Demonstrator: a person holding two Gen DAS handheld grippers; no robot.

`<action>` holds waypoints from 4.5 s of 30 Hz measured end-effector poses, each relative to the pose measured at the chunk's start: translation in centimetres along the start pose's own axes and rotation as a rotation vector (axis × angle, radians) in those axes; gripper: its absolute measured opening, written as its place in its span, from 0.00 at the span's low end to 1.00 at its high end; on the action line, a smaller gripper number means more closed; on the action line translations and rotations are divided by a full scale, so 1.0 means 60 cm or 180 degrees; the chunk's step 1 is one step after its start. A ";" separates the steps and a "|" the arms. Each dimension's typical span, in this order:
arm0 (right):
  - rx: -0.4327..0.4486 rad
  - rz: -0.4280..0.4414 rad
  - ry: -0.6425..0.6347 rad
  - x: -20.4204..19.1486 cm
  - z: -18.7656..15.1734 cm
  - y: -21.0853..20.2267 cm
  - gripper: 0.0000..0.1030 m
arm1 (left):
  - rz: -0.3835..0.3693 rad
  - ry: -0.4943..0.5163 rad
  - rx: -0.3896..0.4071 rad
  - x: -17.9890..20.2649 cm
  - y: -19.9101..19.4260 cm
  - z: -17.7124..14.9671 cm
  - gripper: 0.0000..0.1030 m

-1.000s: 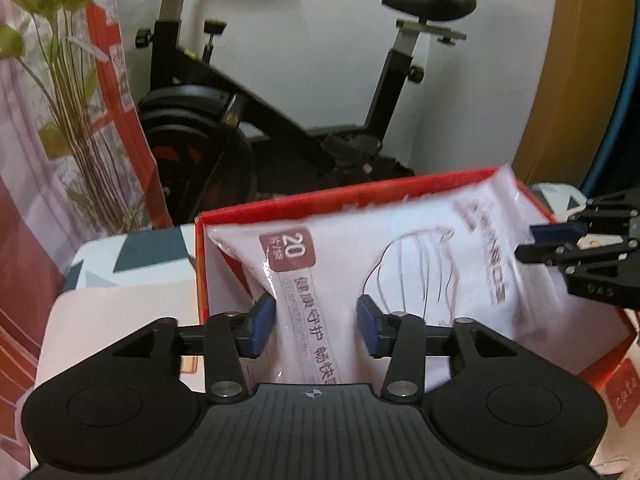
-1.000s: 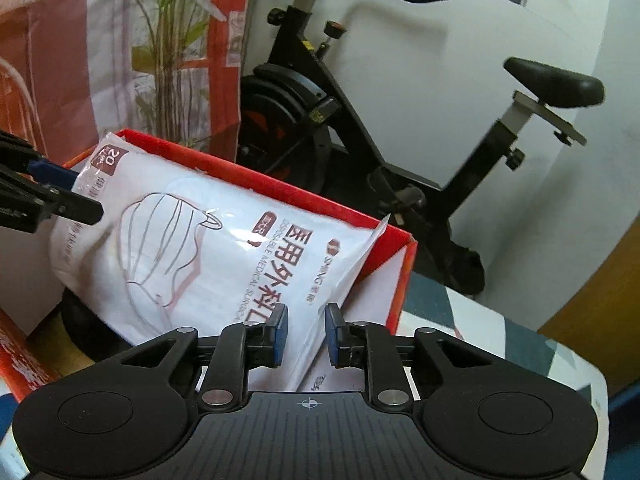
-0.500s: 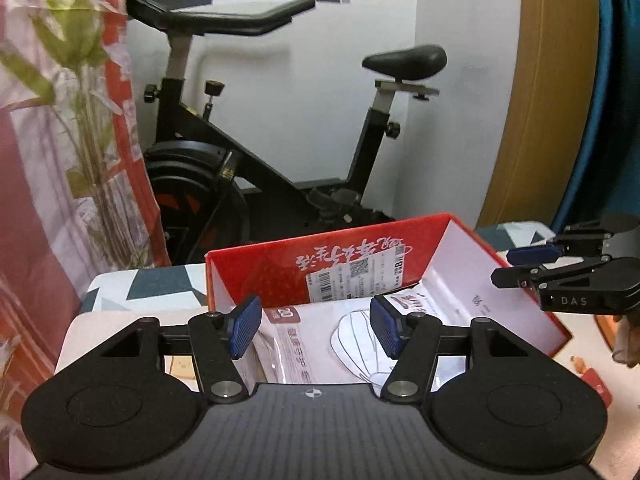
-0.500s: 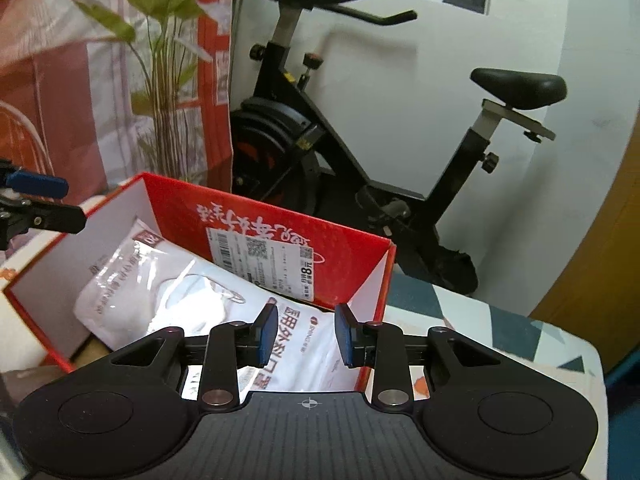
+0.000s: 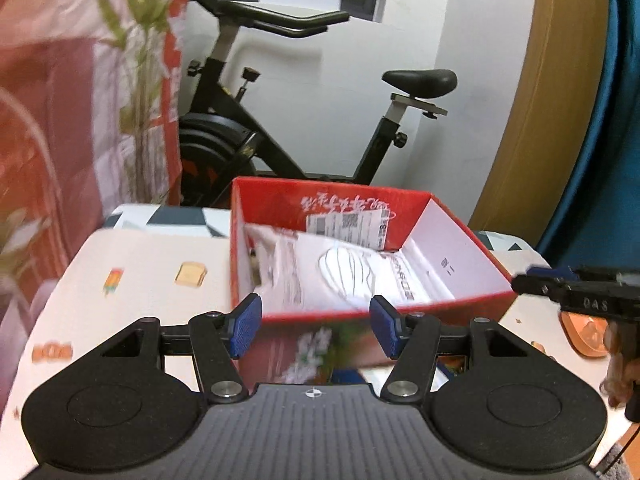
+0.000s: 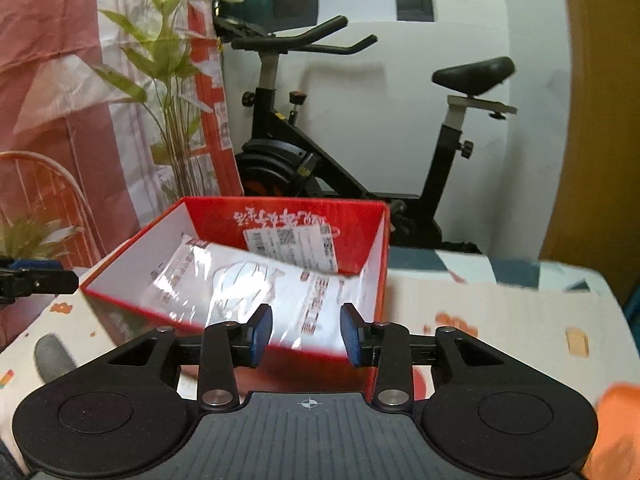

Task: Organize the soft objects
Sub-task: 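Move both tools down to the grey knit cloth beside the box, then close the left gripper on the grey knit cloth while the right gripper grasps its other end, then lift the grey knit cloth with both grippers over the red box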

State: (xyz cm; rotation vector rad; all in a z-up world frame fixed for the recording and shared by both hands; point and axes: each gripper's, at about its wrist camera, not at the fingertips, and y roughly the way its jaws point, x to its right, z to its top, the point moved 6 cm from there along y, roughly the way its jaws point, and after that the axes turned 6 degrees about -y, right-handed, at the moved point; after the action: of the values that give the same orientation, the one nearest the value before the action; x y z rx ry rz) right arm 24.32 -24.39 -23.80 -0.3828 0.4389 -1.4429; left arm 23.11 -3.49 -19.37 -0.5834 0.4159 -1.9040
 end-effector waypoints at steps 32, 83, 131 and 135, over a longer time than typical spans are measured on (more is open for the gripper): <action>-0.0588 0.0345 0.0693 -0.064 -0.301 -0.026 0.46 | 0.0132 -0.0590 -0.0061 -0.054 -0.048 -0.121 0.67; -0.0128 0.0505 0.0596 -0.068 -0.270 -0.069 0.10 | 0.0078 -0.0547 0.0221 -0.022 -0.065 -0.137 0.13; -0.0201 0.0134 -0.0460 -0.002 0.019 0.124 0.11 | 0.0183 0.0350 -0.0315 -0.004 0.170 0.065 0.13; -0.0293 0.0195 -0.0514 -0.008 0.017 0.142 0.11 | 0.0079 0.0364 -0.0505 -0.003 0.183 0.053 0.13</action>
State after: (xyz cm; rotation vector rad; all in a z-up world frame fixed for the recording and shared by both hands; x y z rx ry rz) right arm 32.10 -23.10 -27.16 -0.5512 0.3838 -1.3241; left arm 33.25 -7.64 -22.66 -0.5718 0.6498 -1.8975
